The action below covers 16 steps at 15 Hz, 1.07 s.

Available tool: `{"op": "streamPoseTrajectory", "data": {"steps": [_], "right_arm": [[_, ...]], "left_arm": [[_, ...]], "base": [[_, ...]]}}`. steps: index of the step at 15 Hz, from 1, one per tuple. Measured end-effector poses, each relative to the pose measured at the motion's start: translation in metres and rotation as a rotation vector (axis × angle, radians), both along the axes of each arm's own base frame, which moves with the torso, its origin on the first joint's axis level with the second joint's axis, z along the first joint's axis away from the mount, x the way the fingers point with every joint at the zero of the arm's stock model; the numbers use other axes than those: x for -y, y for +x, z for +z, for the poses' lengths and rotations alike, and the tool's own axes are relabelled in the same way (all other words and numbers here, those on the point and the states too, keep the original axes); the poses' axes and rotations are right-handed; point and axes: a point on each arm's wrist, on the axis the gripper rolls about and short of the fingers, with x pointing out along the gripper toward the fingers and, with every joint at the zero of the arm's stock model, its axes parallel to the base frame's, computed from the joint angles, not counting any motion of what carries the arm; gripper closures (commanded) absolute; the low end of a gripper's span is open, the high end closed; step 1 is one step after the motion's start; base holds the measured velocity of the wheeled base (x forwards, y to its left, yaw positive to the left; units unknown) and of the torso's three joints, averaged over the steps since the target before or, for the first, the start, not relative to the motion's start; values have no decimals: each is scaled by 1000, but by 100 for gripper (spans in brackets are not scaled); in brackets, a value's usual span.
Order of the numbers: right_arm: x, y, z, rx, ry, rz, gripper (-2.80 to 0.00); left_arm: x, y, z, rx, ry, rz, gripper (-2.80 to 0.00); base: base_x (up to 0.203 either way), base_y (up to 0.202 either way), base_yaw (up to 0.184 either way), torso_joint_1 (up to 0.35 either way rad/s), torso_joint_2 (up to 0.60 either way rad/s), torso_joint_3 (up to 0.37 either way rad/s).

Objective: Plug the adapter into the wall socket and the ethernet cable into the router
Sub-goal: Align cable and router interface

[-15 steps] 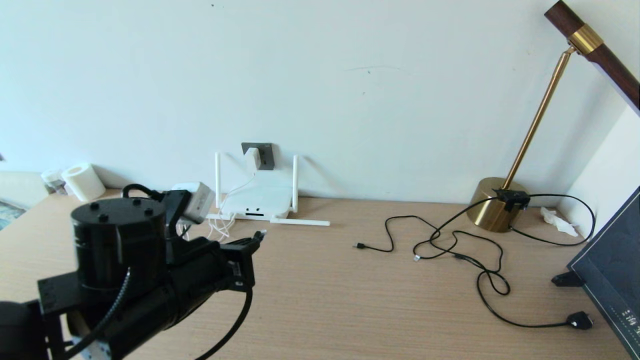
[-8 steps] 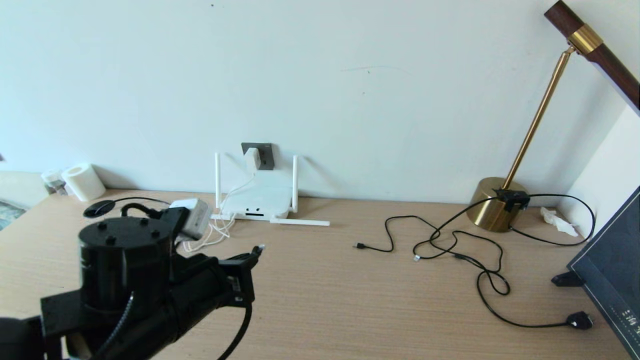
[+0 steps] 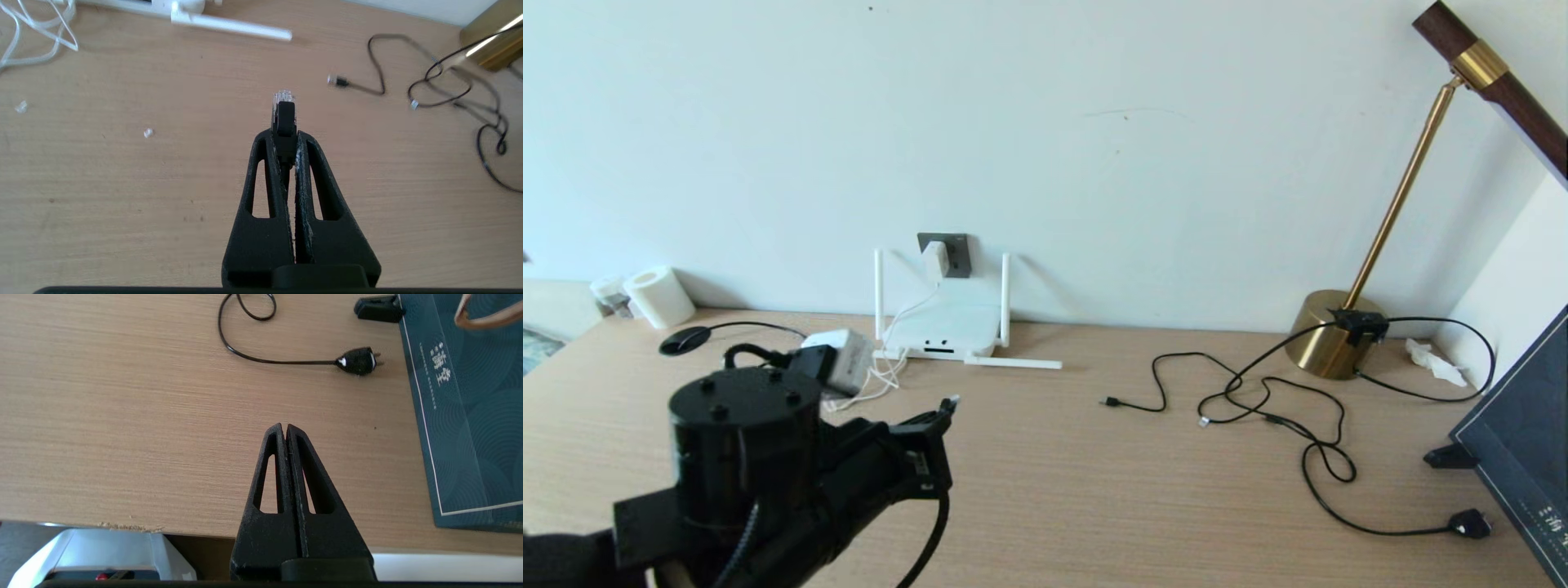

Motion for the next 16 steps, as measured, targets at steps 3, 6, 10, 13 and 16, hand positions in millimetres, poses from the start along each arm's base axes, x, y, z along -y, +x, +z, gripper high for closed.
{"op": "streamPoseTrajectory", "data": {"steps": [3,6,10,13,16], "right_arm": [[0,1,0,-5,2,25,0],[0,-7,-1,101,1,39,0],[0,-19,-3,264,12,53,0],[0,-21,-4,297,58,46,0],[0,-22,-4,307,62,47,0]], "left_arm": [[-4,-1,-13,8,92,48,0],[-11,2,-18,14,216,85,0],[-9,20,-24,-1,265,181,0],[-6,42,-31,-14,278,255,0],[-7,56,-40,-49,237,263,0]], "base": [[0,0,0,0,0,0],[0,0,0,0,0,0],[0,0,0,0,0,0],[0,0,0,0,0,0],[0,0,0,0,0,0]]}}
